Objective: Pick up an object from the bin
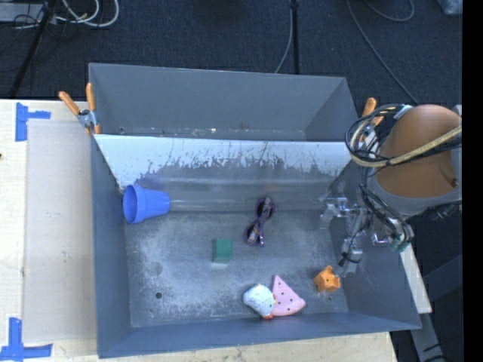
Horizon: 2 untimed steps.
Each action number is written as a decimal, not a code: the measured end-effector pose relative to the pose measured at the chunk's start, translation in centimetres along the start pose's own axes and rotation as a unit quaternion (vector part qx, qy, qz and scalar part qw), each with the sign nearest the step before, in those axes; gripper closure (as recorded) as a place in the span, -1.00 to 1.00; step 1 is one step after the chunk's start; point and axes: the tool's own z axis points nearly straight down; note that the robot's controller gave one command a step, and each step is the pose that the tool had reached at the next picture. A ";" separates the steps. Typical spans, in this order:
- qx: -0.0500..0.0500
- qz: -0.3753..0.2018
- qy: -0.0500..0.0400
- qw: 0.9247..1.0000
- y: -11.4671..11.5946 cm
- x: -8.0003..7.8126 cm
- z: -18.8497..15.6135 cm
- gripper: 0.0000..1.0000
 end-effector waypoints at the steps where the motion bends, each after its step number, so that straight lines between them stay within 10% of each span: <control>1: 0.001 -0.001 -0.004 1.000 0.0 -0.2 -0.5 -1.00; 2: 0.001 -0.063 -0.006 0.998 -0.1 0.1 1.0 -1.00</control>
Offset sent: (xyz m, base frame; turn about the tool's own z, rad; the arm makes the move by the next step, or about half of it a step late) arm -0.0236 -0.0120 -0.0795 -0.5696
